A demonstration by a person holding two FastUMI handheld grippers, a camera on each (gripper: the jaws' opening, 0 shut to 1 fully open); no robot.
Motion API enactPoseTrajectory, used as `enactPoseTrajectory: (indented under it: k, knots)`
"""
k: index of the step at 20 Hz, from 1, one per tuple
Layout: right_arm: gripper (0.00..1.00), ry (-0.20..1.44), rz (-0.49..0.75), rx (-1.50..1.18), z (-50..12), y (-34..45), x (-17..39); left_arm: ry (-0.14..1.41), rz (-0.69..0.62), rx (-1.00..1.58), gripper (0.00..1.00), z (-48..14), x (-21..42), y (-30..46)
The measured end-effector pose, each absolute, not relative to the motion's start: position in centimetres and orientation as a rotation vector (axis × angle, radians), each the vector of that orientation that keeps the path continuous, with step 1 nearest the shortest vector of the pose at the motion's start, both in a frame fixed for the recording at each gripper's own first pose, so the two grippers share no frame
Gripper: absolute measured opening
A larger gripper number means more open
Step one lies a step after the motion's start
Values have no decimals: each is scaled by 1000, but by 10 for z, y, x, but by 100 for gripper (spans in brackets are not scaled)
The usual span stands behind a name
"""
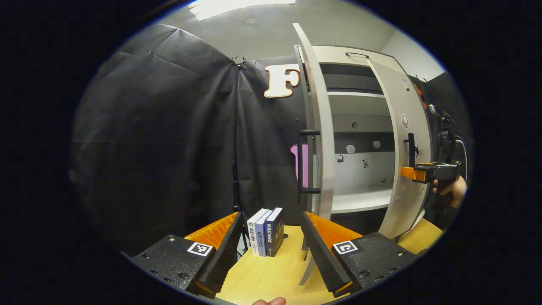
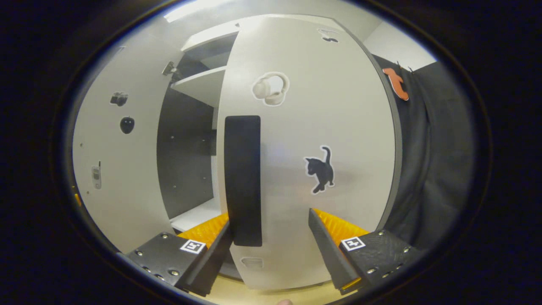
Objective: Grasp the bottle in the cabinet with the left hand and place it on the coaster, then close the right door with the right hand and the left door with the left hand.
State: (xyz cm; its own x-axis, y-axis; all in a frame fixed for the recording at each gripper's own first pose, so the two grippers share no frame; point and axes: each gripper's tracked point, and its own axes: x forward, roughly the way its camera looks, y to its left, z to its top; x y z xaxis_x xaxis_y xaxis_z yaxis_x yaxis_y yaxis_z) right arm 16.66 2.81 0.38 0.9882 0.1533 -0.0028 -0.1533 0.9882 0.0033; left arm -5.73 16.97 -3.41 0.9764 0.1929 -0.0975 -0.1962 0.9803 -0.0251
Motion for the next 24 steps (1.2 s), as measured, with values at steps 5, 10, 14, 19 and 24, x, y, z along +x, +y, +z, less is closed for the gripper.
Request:
enactPoseTrajectory:
  k: [5, 10, 14, 19, 24]
  knots:
    - [100, -18, 99, 7, 5, 31, 181, 93, 173, -56, 88, -33, -44, 182]
    - [96, -40, 49, 11, 3, 32, 188, 81, 124, -44, 90, -24, -33, 184]
    - [97, -47, 16, 8, 4, 32, 193, 76, 81, -41, 88, -18, -23, 177]
    - [100, -43, -2, 5, 3, 32, 194, 70, 16, -41, 91, -12, -12, 164]
    - [100, -35, 10, 8, 4, 32, 192, 61, -27, -22, 88, -8, -4, 152]
